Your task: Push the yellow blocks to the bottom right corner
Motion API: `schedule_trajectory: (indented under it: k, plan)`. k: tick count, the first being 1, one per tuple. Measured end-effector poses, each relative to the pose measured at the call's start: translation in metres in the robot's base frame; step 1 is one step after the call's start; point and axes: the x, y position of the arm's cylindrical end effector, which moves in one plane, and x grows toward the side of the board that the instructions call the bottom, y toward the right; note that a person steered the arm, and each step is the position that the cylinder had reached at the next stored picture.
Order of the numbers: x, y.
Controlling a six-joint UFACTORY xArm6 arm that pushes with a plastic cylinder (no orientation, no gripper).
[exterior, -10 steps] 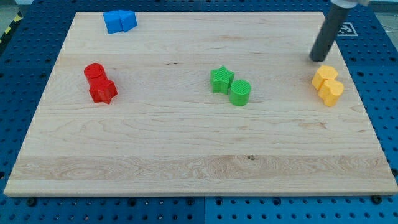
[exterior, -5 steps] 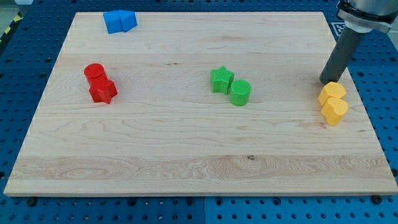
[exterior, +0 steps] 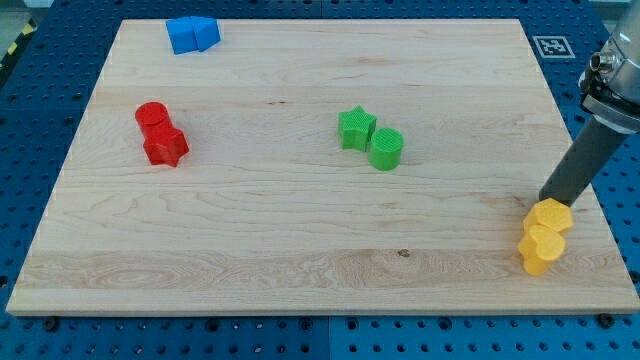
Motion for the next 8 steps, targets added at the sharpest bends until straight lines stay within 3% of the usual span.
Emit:
schedule_trajectory:
  k: [1,3,6,8]
  plan:
    - [0.010,0.005]
    - [-0.024,-0.021]
    - [0.033,0.010]
    - [0.017,0.005]
